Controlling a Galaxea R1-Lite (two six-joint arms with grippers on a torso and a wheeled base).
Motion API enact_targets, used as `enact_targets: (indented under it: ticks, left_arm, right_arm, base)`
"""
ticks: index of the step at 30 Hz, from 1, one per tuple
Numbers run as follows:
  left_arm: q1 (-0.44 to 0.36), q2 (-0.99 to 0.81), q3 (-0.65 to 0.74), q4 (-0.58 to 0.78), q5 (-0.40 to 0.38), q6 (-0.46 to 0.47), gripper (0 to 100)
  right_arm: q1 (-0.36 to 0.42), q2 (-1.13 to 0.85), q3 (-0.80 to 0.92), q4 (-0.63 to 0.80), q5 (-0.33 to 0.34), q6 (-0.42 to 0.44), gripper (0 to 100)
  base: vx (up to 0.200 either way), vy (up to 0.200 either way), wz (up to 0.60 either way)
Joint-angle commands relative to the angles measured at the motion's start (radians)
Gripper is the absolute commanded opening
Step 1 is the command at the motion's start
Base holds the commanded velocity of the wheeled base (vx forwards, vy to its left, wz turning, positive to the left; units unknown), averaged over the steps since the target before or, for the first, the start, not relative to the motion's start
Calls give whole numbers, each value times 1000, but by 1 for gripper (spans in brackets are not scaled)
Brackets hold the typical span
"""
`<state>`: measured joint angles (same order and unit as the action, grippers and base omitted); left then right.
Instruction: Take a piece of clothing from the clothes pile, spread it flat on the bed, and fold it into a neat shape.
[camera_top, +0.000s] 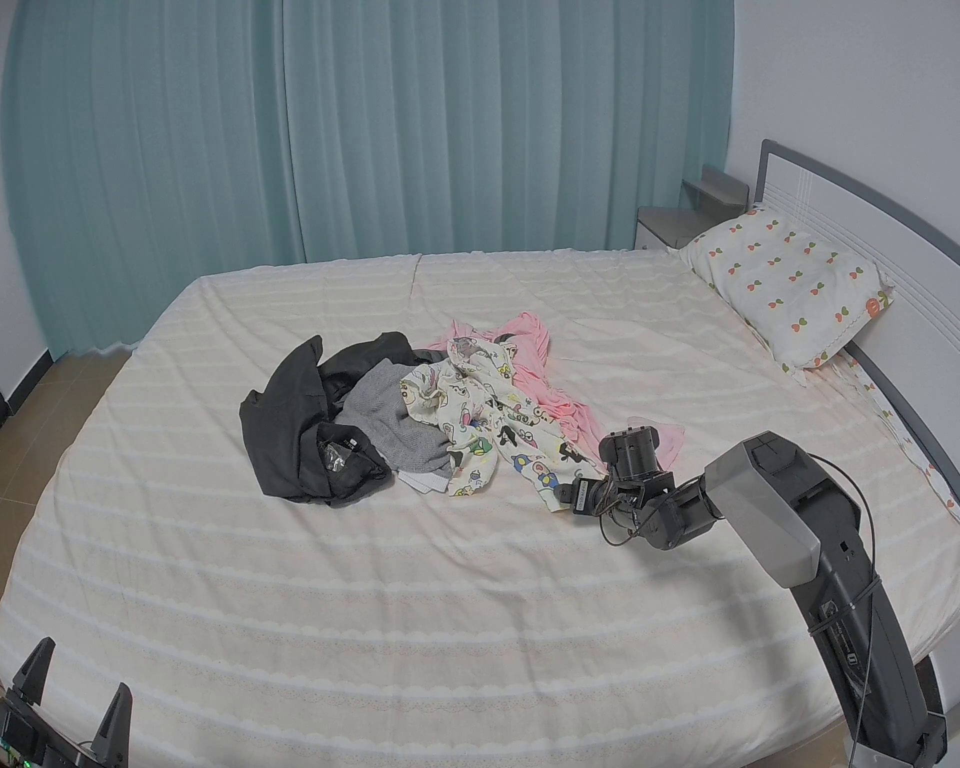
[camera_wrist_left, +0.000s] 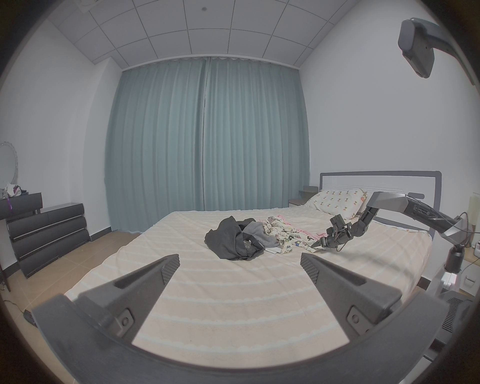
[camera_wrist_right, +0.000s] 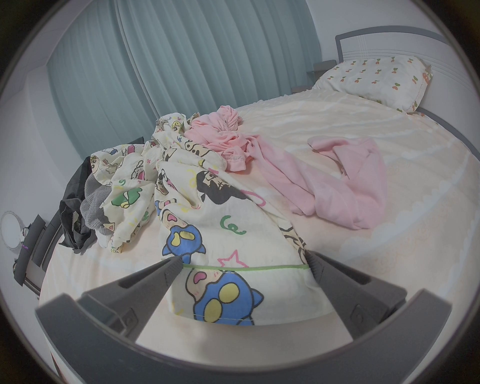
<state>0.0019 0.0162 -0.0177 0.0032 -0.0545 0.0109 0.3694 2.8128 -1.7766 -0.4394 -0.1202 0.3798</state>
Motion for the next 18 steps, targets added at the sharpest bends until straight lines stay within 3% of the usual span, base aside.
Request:
enact_targets:
  ticks: [1, 15, 18]
  left_arm:
    - [1, -16, 18, 0, -1, 0, 100]
    - [1, -16, 18, 0, -1, 0, 100]
    - [1, -16, 18, 0, 1, 0, 100]
  right_arm:
    - [11, -6, -1, -7, -1, 1, 0]
    - [16, -85, 112, -10, 10, 7, 0]
    - [14, -176, 240, -12, 39, 13, 0]
  base:
    - [0, 0, 0]
    - [0, 0, 0]
    - [0, 0, 0]
